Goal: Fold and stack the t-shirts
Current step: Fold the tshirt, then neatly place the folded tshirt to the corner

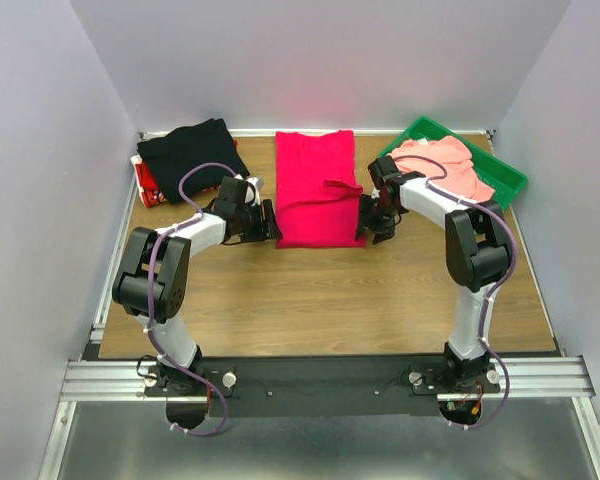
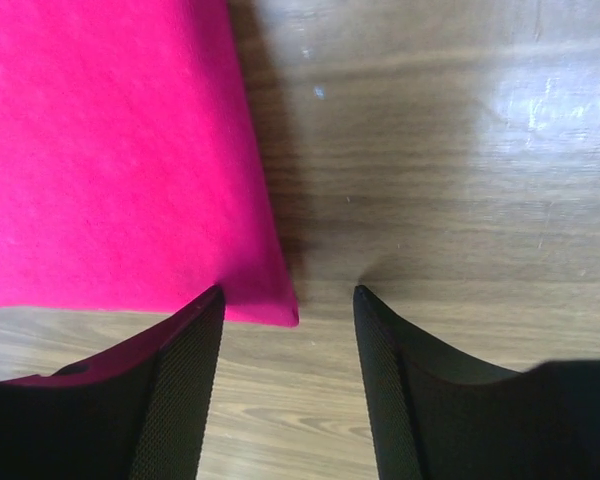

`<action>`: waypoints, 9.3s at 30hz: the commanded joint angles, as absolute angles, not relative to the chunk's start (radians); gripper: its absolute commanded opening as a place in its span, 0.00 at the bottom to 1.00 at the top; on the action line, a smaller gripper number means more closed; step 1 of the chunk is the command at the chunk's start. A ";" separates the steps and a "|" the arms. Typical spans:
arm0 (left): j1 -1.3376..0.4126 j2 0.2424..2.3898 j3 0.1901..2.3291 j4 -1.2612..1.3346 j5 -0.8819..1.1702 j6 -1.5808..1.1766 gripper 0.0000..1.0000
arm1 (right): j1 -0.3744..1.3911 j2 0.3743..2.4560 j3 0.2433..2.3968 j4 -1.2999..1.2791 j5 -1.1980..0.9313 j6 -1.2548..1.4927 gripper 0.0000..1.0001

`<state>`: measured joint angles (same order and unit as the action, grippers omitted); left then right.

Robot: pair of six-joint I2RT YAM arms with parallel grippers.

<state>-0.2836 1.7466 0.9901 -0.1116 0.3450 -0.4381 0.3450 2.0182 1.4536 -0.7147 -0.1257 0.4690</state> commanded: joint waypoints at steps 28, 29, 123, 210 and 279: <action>-0.327 1.792 0.943 -0.080 0.382 -0.472 0.43 | 0.344 1.990 1.364 -0.658 -0.210 0.489 0.36; -0.327 1.798 0.943 -0.077 0.385 -0.474 0.41 | 0.342 1.991 1.362 -0.657 -0.213 0.489 0.35; -0.264 1.771 1.431 -0.390 0.357 -0.443 0.00 | 0.368 1.916 1.802 -0.919 0.189 0.555 0.00; -0.167 2.160 1.207 0.552 0.736 -0.561 0.96 | 0.285 2.258 1.876 -0.580 -0.356 0.357 0.81; -0.115 2.281 2.204 -0.710 0.248 -0.066 0.00 | 0.299 2.146 1.678 -0.584 -0.377 0.328 0.80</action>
